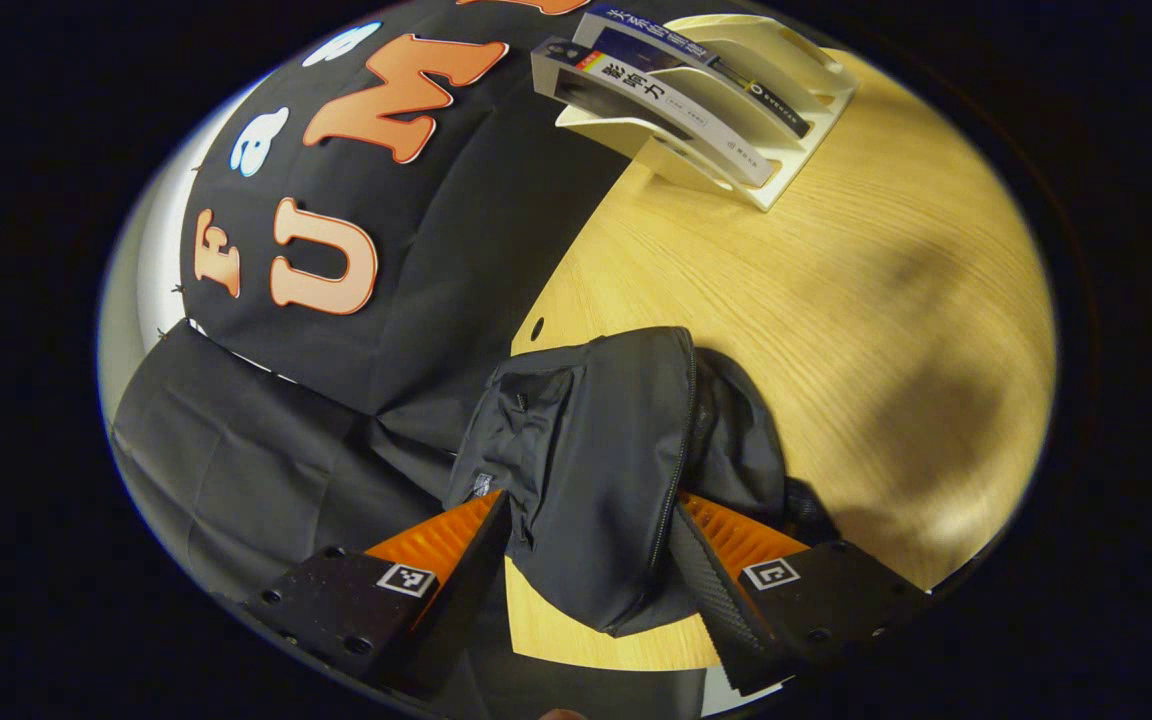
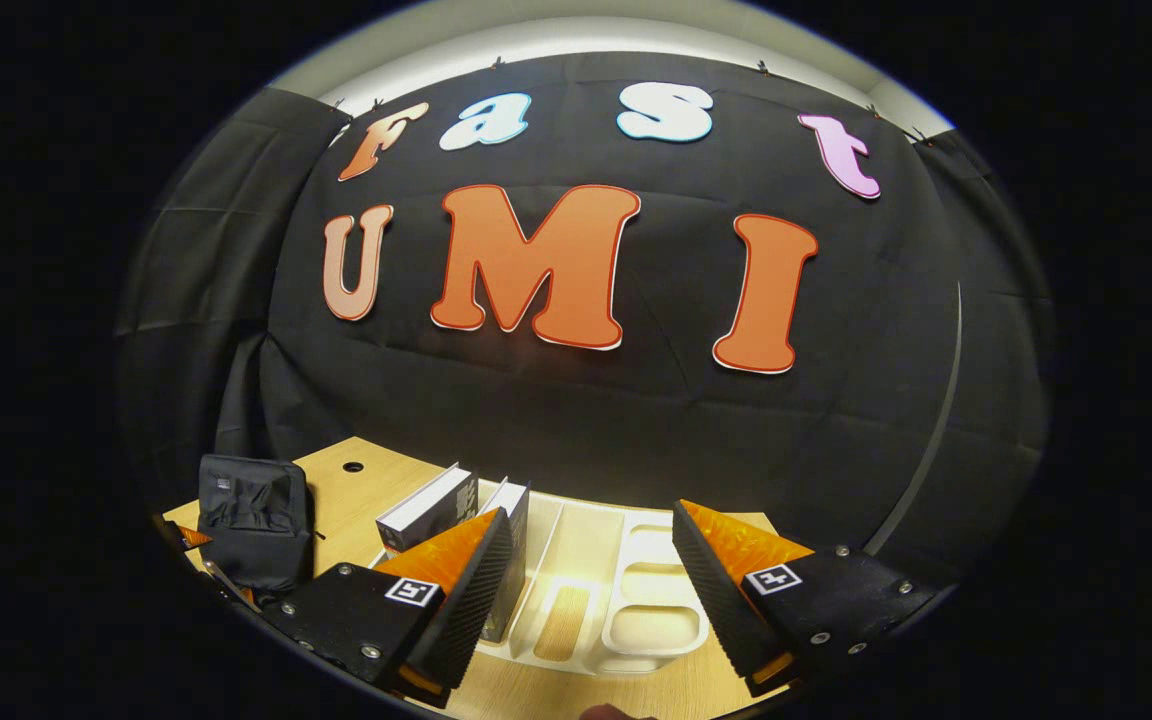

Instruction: Open the schoolbag, grab two books from the bookshelf and put them into the schoolbag.

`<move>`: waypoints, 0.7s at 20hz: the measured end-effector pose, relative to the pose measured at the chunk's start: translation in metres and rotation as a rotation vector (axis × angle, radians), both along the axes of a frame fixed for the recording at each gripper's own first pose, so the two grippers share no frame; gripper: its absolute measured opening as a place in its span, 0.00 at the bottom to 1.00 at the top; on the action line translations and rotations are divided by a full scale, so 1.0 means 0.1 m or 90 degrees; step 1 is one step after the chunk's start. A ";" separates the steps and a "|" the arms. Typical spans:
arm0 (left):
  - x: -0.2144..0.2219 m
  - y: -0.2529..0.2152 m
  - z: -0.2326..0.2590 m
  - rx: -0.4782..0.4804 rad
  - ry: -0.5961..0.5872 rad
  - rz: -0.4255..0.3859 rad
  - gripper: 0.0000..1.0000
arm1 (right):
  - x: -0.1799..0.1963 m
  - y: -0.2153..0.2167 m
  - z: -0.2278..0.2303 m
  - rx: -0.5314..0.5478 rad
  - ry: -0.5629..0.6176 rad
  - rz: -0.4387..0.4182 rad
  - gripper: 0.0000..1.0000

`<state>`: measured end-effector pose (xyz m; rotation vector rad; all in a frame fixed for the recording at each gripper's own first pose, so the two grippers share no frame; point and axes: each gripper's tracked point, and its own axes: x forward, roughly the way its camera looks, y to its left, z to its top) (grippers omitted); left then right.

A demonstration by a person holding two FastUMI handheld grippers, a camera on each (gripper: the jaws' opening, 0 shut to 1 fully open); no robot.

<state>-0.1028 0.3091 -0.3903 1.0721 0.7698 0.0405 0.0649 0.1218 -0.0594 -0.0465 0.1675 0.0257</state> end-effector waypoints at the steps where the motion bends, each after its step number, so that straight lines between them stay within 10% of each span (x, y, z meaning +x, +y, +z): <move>1: 0.06 0.02 -0.06 0.005 0.000 0.006 0.95 | 0.00 0.01 -0.01 0.000 0.000 -0.001 0.95; 6: 0.38 0.07 0.04 -0.001 -0.005 -0.008 0.90 | 0.07 0.08 0.04 -0.013 0.001 0.007 0.95; 11: 0.66 0.23 0.19 -0.038 0.044 -0.040 0.24 | 0.20 0.30 0.11 -0.023 0.010 0.021 0.95; 14: 0.77 0.30 0.30 -0.084 0.078 -0.051 0.13 | 0.28 0.50 0.13 -0.033 0.027 0.034 0.95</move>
